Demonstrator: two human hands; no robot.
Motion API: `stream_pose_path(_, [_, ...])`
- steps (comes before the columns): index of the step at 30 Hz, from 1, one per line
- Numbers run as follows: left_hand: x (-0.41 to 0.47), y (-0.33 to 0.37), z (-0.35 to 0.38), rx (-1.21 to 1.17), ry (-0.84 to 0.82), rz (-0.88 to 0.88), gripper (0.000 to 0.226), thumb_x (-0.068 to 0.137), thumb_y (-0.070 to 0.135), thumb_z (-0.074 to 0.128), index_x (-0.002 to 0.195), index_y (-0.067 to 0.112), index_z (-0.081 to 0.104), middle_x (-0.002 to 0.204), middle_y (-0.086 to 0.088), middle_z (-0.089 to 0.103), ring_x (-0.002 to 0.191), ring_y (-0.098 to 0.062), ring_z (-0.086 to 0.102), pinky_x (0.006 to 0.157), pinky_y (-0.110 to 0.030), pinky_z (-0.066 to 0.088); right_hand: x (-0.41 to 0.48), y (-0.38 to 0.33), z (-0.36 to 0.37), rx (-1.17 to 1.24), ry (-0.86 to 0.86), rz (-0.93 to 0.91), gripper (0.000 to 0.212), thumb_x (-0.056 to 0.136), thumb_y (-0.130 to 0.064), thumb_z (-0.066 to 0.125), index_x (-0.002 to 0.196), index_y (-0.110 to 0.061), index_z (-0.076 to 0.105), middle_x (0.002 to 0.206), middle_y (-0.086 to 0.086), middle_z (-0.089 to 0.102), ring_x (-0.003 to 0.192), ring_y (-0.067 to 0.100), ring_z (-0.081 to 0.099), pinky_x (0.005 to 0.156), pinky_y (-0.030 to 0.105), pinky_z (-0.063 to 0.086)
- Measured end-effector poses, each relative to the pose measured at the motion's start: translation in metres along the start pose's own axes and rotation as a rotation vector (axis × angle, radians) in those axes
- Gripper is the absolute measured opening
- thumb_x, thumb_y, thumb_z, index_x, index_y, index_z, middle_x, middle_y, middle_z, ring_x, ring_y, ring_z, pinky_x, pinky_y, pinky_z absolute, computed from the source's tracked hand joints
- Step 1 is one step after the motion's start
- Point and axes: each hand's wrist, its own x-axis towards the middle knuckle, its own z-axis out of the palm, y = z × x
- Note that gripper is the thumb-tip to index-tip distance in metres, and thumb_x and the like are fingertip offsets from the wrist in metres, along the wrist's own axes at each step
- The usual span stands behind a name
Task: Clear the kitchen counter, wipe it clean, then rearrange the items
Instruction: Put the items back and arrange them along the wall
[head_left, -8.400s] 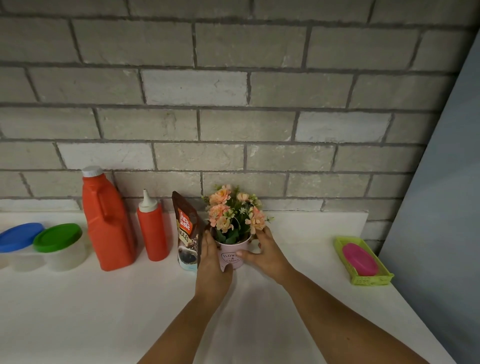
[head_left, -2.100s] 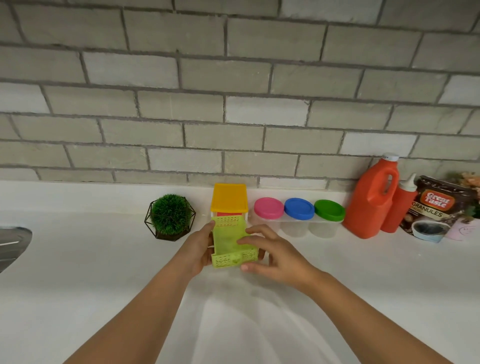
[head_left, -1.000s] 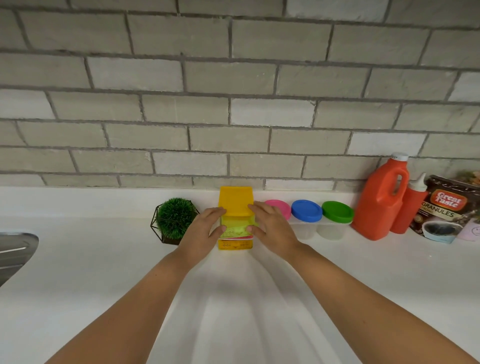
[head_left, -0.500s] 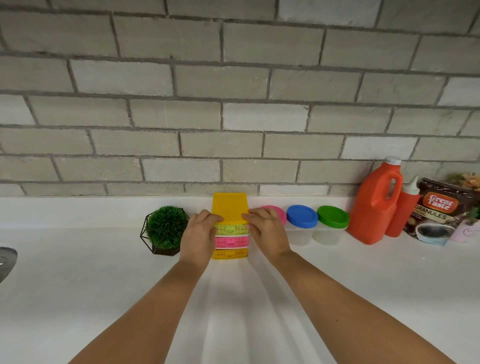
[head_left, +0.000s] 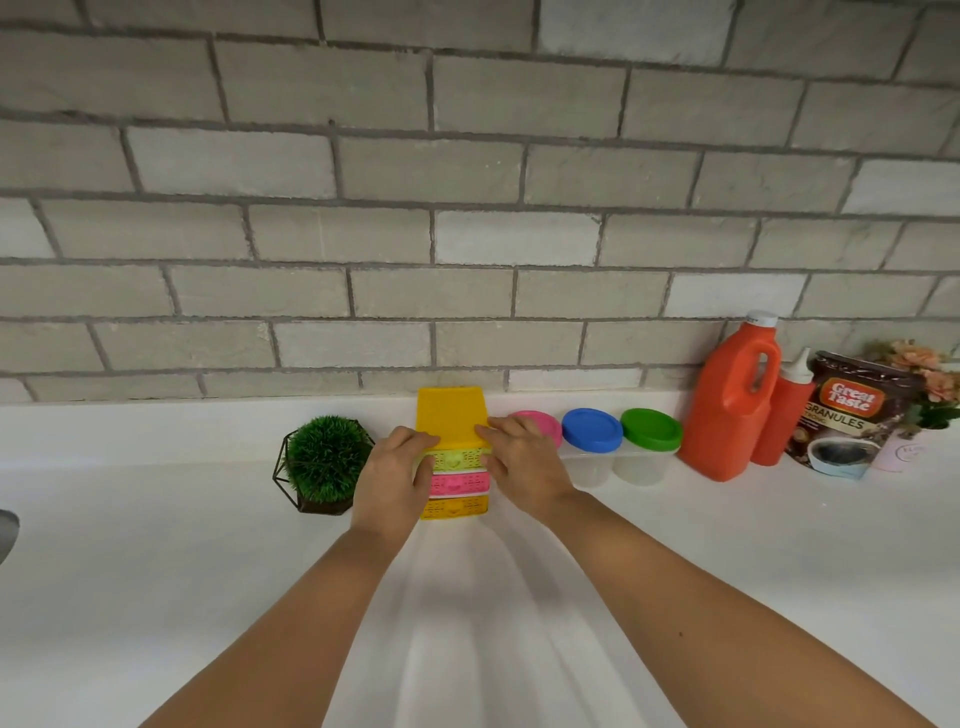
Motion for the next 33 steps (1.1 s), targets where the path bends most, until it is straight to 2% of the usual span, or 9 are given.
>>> stream_pose_path(4, [-0.009, 0.007, -0.001, 0.07, -0.003, -0.009, 0.035, 0.088, 0.017, 0.055, 0.122, 0.01, 0.059, 0.122, -0.009, 0.058, 0.103, -0.032, 0.05, 0.089, -0.043, 0.047, -0.015, -0.001, -0.011, -0.027, -0.072, 0.061, 0.062, 0.095, -0.028, 0.048, 0.149, -0.022, 0.018, 0.152, 0.003, 0.027, 0.141, 0.025, 0.022, 0.115, 0.043, 0.024])
stream_pose_path(7, [-0.02, 0.02, 0.001, 0.038, 0.067, -0.045, 0.041, 0.084, 0.019, 0.056, 0.124, 0.012, 0.056, 0.125, -0.011, 0.054, 0.107, -0.033, 0.049, 0.089, -0.043, 0.045, -0.035, -0.001, -0.024, -0.021, -0.094, 0.139, 0.058, 0.093, -0.027, 0.051, 0.145, -0.022, 0.026, 0.146, 0.004, 0.032, 0.135, 0.026, 0.028, 0.108, 0.042, 0.032])
stream_pose_path(10, [-0.032, 0.043, 0.006, -0.047, 0.07, -0.043, 0.04, 0.082, 0.011, 0.061, 0.122, 0.013, 0.056, 0.121, -0.01, 0.052, 0.108, -0.03, 0.047, 0.092, -0.033, 0.036, -0.056, 0.005, -0.038, -0.016, -0.157, 0.214, 0.054, 0.093, -0.03, 0.051, 0.143, -0.024, 0.032, 0.146, 0.004, 0.031, 0.135, 0.027, 0.028, 0.108, 0.042, 0.033])
stream_pose_path(14, [-0.052, 0.084, 0.016, -0.138, -0.001, 0.032, 0.037, 0.081, 0.017, 0.056, 0.118, 0.011, 0.057, 0.119, -0.009, 0.053, 0.105, -0.028, 0.05, 0.089, -0.038, 0.045, -0.092, 0.017, -0.057, -0.022, -0.204, 0.282, 0.046, 0.092, -0.031, 0.053, 0.136, -0.022, 0.044, 0.138, 0.006, 0.037, 0.129, 0.025, 0.035, 0.106, 0.034, 0.035])
stream_pose_path(17, [-0.069, 0.116, 0.02, -0.164, -0.06, 0.082, 0.037, 0.085, 0.018, 0.057, 0.122, 0.013, 0.055, 0.125, -0.008, 0.051, 0.113, -0.026, 0.049, 0.096, -0.036, 0.044, -0.124, 0.027, -0.072, -0.005, -0.189, 0.306, 0.042, 0.09, -0.029, 0.056, 0.131, -0.02, 0.052, 0.131, 0.007, 0.044, 0.123, 0.025, 0.044, 0.103, 0.031, 0.038])
stream_pose_path(22, [-0.101, 0.163, 0.023, -0.244, -0.202, 0.17, 0.04, 0.09, 0.02, 0.054, 0.129, 0.018, 0.047, 0.13, -0.001, 0.043, 0.12, -0.016, 0.042, 0.103, -0.03, 0.038, -0.178, 0.052, -0.102, -0.01, -0.179, 0.369, 0.035, 0.09, -0.027, 0.058, 0.124, -0.017, 0.058, 0.122, 0.009, 0.051, 0.114, 0.024, 0.052, 0.096, 0.03, 0.042])
stream_pose_path(26, [-0.127, 0.195, 0.029, -0.273, -0.328, 0.217, 0.038, 0.091, 0.023, 0.052, 0.129, 0.021, 0.047, 0.128, 0.002, 0.041, 0.12, -0.013, 0.041, 0.1, -0.021, 0.034, -0.226, 0.067, -0.119, -0.019, -0.228, 0.41, 0.036, 0.091, -0.028, 0.057, 0.126, -0.017, 0.056, 0.124, 0.009, 0.049, 0.115, 0.024, 0.051, 0.096, 0.03, 0.041])
stream_pose_path(30, [-0.16, 0.228, 0.038, -0.221, -0.574, 0.238, 0.033, 0.093, 0.027, 0.049, 0.126, 0.023, 0.051, 0.127, 0.006, 0.042, 0.121, -0.013, 0.04, 0.104, -0.025, 0.033, -0.282, 0.074, -0.131, -0.009, -0.296, 0.444, 0.039, 0.09, -0.031, 0.057, 0.127, -0.018, 0.055, 0.128, 0.008, 0.049, 0.118, 0.022, 0.049, 0.098, 0.03, 0.039])
stream_pose_path(33, [-0.183, 0.247, 0.045, -0.111, -0.792, 0.23, 0.039, 0.094, 0.026, 0.047, 0.132, 0.025, 0.048, 0.138, 0.003, 0.038, 0.128, -0.018, 0.035, 0.109, -0.028, 0.028, -0.324, 0.068, -0.135, -0.016, -0.389, 0.464, 0.038, 0.09, -0.033, 0.057, 0.125, -0.017, 0.056, 0.129, 0.006, 0.051, 0.114, 0.02, 0.052, 0.096, 0.03, 0.042])
